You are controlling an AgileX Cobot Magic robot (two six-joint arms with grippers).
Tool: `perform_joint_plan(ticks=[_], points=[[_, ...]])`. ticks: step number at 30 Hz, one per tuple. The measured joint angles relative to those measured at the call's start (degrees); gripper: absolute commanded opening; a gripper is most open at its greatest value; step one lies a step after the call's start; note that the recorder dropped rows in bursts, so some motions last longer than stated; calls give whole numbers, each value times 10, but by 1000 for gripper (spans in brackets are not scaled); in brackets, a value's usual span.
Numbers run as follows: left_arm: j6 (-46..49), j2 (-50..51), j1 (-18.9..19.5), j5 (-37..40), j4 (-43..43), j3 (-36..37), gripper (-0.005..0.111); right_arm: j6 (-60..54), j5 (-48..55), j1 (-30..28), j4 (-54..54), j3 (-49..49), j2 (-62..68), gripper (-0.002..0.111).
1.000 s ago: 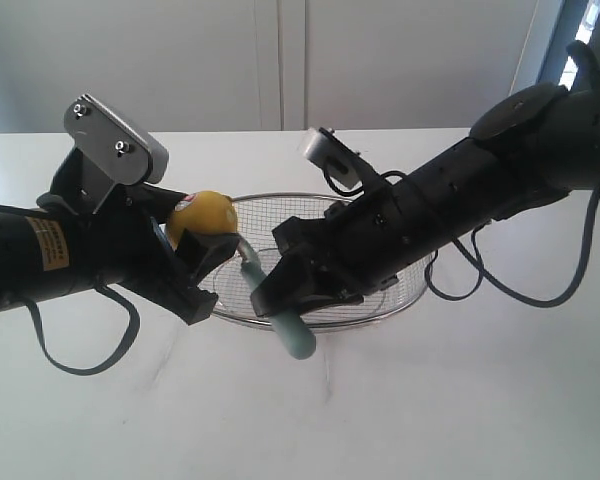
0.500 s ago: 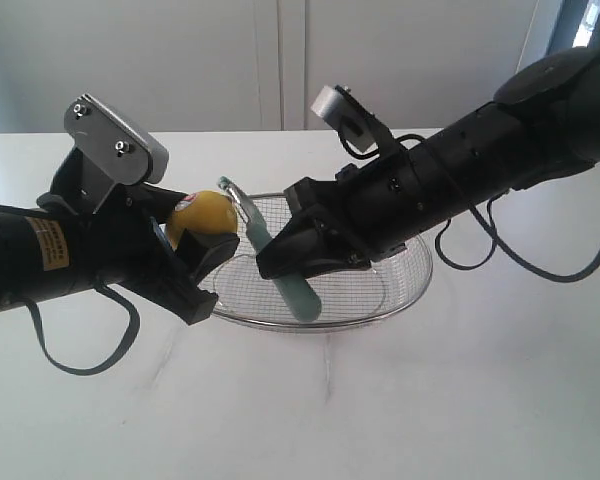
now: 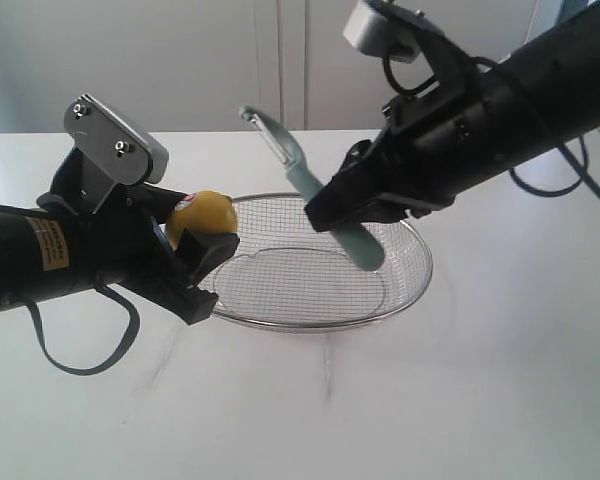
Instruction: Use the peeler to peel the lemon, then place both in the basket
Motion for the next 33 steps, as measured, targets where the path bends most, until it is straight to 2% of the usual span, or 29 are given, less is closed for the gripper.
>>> perform_joint_plan(ticks=[4,8,14,21,33], points=[[0,0,0,1,0,0,0,0,-37,0,-114,0,-20,0],[0,0,0,29,0,0,0,11,-78,0,-167,4,-20,0],[0,0,0,75,0,0,0,15,-192,0,-178,29,-20,0],[0,0,0,83,0,0,0,15,-301,0,-178,39,19,0],[0,0,0,81,0,0,0,15,-330,0,-176,39,135,0]])
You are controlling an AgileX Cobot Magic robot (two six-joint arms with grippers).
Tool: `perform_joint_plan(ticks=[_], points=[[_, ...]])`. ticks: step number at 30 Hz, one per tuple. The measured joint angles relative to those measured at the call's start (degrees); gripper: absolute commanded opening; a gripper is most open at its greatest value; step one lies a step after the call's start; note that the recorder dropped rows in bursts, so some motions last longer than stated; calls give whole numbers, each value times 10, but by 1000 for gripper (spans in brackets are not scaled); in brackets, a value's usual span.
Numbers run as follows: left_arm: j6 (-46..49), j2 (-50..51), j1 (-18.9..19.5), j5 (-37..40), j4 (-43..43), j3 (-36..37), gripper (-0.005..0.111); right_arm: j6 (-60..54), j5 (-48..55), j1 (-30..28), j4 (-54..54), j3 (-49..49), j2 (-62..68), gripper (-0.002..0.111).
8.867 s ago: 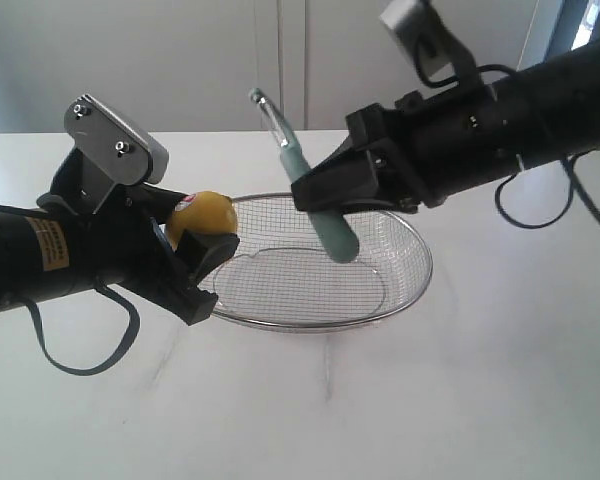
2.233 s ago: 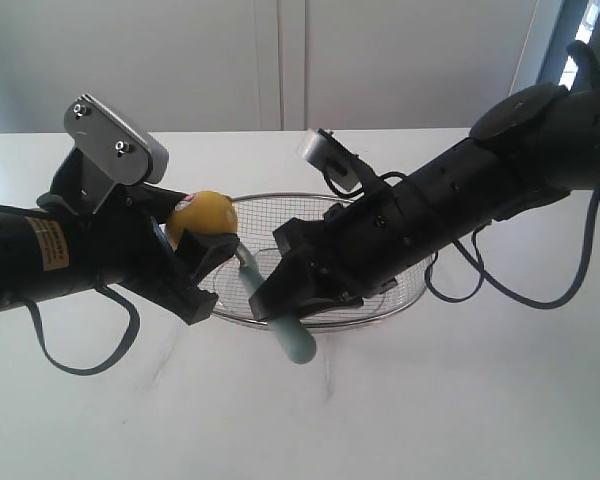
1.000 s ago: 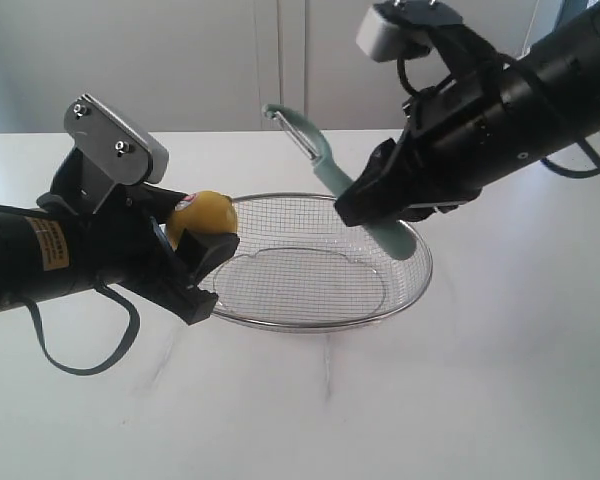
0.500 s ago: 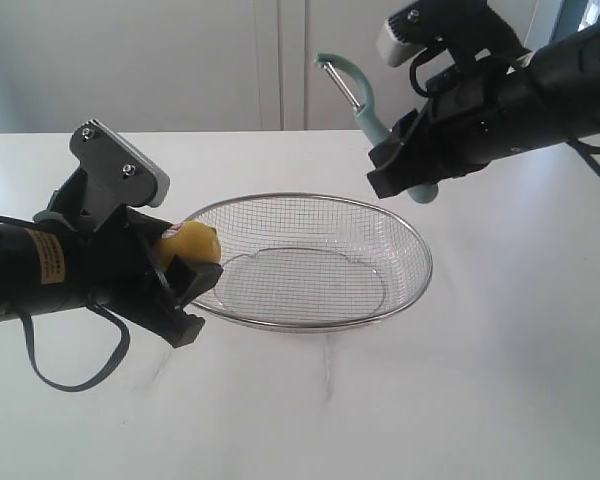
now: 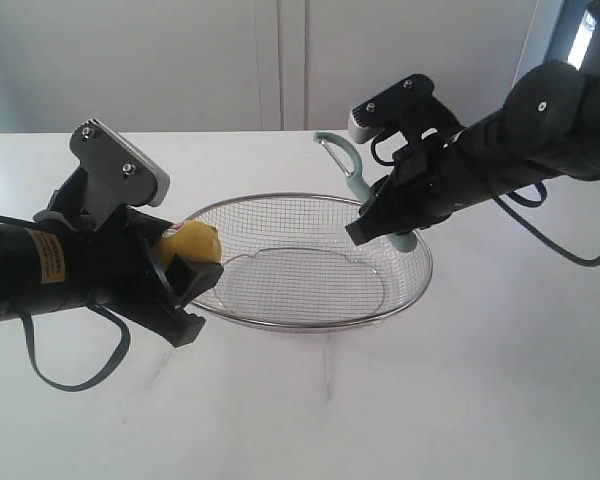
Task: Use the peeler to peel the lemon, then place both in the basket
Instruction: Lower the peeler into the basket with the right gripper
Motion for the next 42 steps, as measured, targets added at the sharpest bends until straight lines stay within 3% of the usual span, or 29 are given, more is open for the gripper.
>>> perform_joint_plan(ticks=[42], points=[[0,0,0,0,1,0,0,0,-40,0,1,0,111,0]])
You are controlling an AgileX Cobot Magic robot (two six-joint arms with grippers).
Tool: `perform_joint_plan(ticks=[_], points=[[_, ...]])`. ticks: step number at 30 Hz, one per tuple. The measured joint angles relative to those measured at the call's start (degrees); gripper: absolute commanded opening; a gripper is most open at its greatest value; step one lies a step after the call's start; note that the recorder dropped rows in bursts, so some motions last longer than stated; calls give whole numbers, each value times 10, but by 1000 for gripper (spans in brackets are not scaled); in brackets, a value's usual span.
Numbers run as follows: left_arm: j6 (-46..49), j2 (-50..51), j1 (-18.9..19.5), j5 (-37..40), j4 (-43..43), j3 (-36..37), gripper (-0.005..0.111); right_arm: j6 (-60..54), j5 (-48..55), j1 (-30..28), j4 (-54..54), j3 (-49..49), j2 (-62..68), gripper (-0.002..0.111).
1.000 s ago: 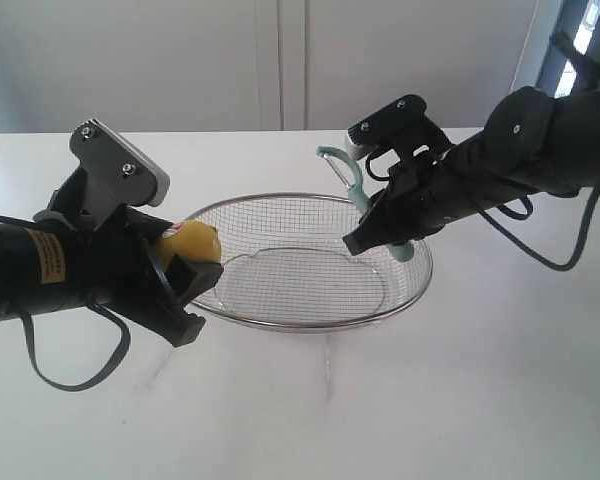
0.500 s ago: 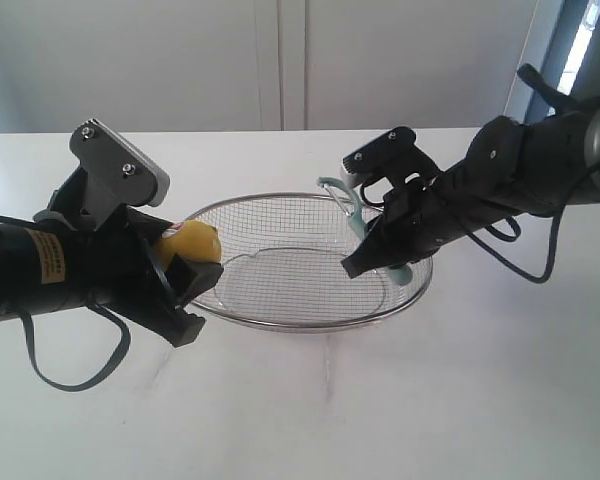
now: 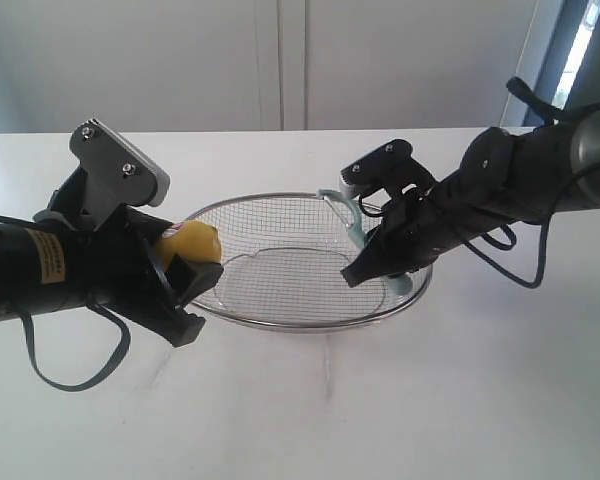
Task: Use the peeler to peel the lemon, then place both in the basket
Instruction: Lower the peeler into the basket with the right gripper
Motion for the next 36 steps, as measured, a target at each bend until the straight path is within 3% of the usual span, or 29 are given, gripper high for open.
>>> perform_joint_plan(ticks=[20,36], points=[[0,0,0,0,0,0,0,-13,-2,28,0,0,28,0],[0,0,0,0,0,0,0,-14,-2,28,0,0,28,25]])
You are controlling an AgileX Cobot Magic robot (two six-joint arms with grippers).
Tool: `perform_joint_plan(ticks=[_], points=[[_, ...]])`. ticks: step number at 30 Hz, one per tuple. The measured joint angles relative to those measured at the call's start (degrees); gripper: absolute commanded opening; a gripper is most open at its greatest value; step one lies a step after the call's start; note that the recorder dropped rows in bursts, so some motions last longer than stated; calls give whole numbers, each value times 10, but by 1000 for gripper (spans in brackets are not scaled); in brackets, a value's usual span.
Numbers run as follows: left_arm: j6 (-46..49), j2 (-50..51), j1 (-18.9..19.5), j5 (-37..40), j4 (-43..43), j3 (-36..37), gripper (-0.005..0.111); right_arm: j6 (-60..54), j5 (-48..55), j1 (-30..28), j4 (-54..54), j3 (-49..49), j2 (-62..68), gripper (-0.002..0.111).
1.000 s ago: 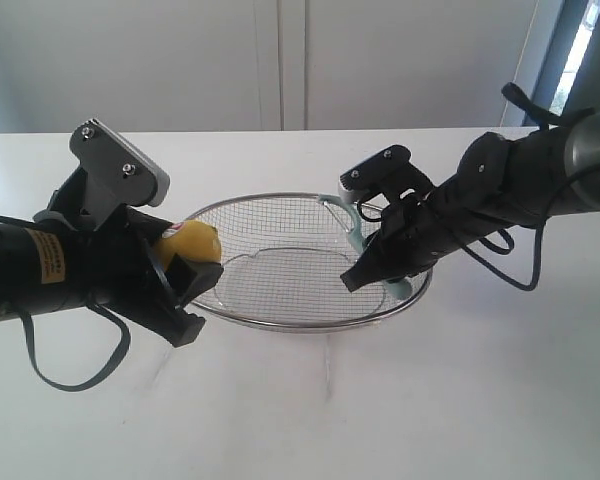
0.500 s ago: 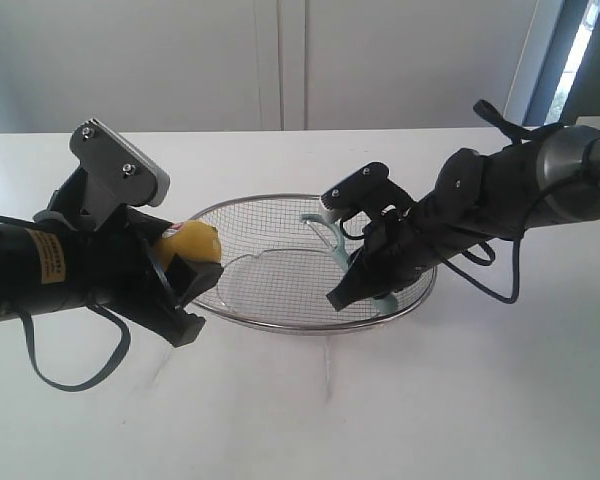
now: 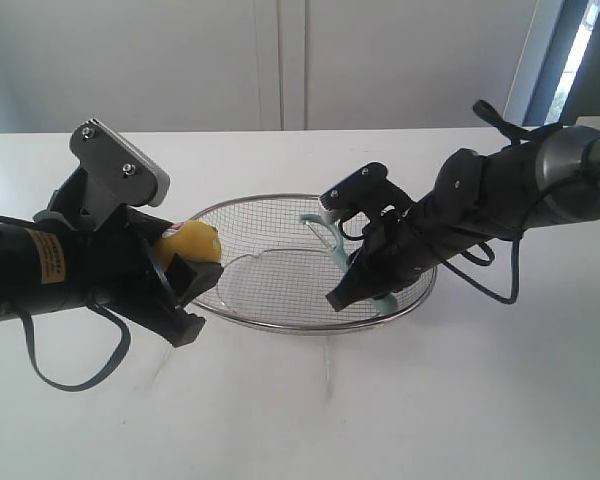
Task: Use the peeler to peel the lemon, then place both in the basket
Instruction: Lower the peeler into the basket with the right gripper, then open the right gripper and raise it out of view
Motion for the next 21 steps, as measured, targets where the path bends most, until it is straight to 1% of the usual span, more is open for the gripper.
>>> perform_joint_plan(ticks=[4,8,15,21], points=[[0,0,0,0,0,0,0,0,0,0,0,0,0,35],[0,0,0,0,0,0,0,0,-2,0,0,0,0,41],[0,0,0,0,0,0,0,0,2,0,0,-1,-12,41],[0,0,0,0,0,0,0,0,44,0,-1,-24,-92,40]])
